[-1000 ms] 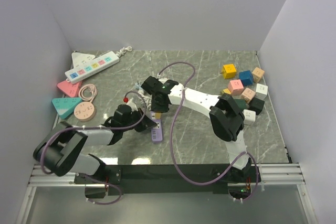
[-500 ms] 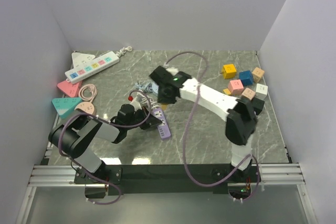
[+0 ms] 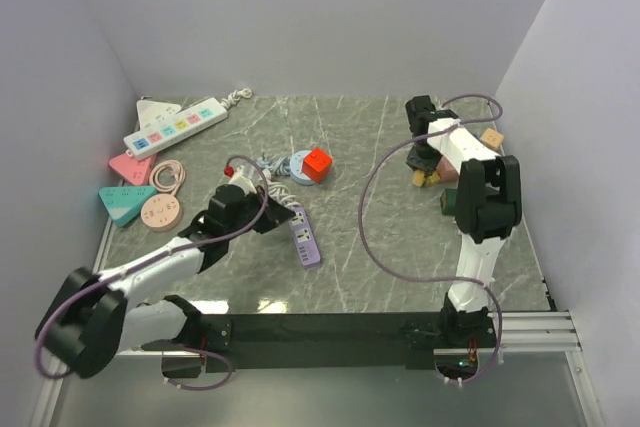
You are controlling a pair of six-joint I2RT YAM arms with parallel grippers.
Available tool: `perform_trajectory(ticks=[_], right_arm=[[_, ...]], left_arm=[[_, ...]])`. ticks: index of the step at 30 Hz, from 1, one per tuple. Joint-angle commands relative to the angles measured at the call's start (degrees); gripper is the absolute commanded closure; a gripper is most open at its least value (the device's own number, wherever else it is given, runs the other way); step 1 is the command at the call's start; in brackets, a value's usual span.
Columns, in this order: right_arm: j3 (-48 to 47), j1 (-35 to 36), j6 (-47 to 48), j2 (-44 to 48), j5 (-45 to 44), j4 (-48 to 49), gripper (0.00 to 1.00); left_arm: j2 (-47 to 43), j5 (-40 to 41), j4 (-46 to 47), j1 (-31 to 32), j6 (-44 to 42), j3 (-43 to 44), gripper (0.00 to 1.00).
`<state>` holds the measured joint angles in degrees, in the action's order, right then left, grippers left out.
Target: Pull the plug off the socket
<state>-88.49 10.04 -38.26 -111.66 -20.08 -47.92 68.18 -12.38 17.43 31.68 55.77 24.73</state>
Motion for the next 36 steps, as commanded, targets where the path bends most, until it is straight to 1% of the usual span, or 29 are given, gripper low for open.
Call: perform_trajectory(ticks=[1, 2, 3, 5, 6, 8, 9, 12, 13, 14, 15, 17, 18, 19, 21, 23, 26, 27, 28, 33, 34, 36], right_arm=[[-5.81, -3.18, 1.87, -3.29, -0.58, -1.64, 0.88], [-7.21, -4.58, 1.53, -4.61, -0.67, -2.26, 0.85], [-7.49, -5.2, 1.44, -4.62, -0.75, -2.53, 0.73], [-7.23, -6.26, 1.35, -3.75, 0.39, -2.35, 0.54], [-6.88, -6.35, 1.35, -2.96, 0.74, -1.92, 0.39], [-5.22, -6.35, 2.13, 0.89, 2.58, -0.78, 0.28], [-4.59, -6.44, 2.22, 2.39, 3.46, 0.19, 0.19], [-3.01, -5.48, 4.85, 7.67, 8.29, 1.95, 0.11], [-3.09, -3.99, 5.65, 8.46, 9.78, 2.22, 0.1], [-3.36, -3.11, 8.7, 9.6, 13.01, 3.0, 0.09], [-3.71, -1.62, 10.12, 9.79, 13.57, 3.53, 0.09], [-6.5, 2.77, 13.29, 9.27, 14.97, 3.01, 0.09], [-7.91, 4.01, 13.91, 8.48, 15.59, 1.97, 0.08], [-10.97, 6.98, 14.26, 7.52, 16.29, 1.08, 0.08], [-14.24, 9.63, 13.65, 4.7, 16.82, -0.67, 0.07], [-18.2, 13.4, 12.07, 1.9, 16.91, -1.29, 0.07], [-23.56, 17.01, 6.72, -2.32, 15.95, -2.96, 0.06], [-25.14, 17.72, 4.53, -3.38, 14.81, -5.32, 0.06], [-26.72, 18.08, 0.42, -4.18, 13.85, -5.69, 0.06], [-24.45, 20.71, -9.18, -5.06, 15.41, -0.07, 0.04], [-25.23, 20.72, -12.94, -5.58, 15.68, -0.5, 0.03], [-26.99, 20.63, -16.13, -8.04, 15.59, -3.3, 0.02]], left_arm=[[-7.25, 5.17, -9.77, -0.13, -3.12, 4.79, 0.98], [-8.06, 5.61, -10.83, -0.13, -3.64, 5.84, 0.98], [-8.85, 6.4, -12.84, -0.13, -3.82, 6.2, 0.94], [-10.52, 7.02, -14.26, -0.13, -4.09, 6.64, 0.91], [-11.05, 7.28, -15.14, -0.22, -4.09, 6.56, 0.87], [-12.54, 8.51, -15.93, -0.13, -3.83, 6.03, 0.78], [-13.07, 8.78, -16.2, -0.13, -3.74, 5.77, 0.71], [-14.92, 10.97, -17.25, -0.22, -3.65, 4.98, 0.55], [-15.53, 11.5, -17.26, -0.22, -3.82, 4.8, 0.53], [-15.71, 12.2, -18.73, -0.3, -4.09, 4.71, 0.5], [-15.89, 12.21, -19.01, -0.48, -4.18, 4.63, 0.46], [-15.98, 12.21, -20.06, -0.74, -4.35, 5.06, 0.43], [-15.98, 12.21, -20.5, -1.01, -4.44, 5.32, 0.42], [-15.89, 13.95, -20.77, -1.09, -4.53, 5.5, 0.41], [-15.8, 14.57, -21.3, -1.53, -4.35, 6.03, 0.39], [-15.45, 14.58, -21.74, -1.8, -4.44, 6.64, 0.39], [-15.62, 14.58, -22.18, -2.15, -4.18, 7.0, 0.4], [-16.15, 14.84, -22.53, -2.15, -4.09, 7.0, 0.4], [-16.59, 14.84, -22.62, -2.24, -3.83, 6.91, 0.4], [-20.18, 15.55, -23.32, -2.41, -2.68, 4.63, 0.39], [-20.63, 15.81, -23.93, -2.41, -2.33, 4.1, 0.39], [-21.86, 15.9, -24.63, -2.5, -1.98, 3.66, 0.38]])
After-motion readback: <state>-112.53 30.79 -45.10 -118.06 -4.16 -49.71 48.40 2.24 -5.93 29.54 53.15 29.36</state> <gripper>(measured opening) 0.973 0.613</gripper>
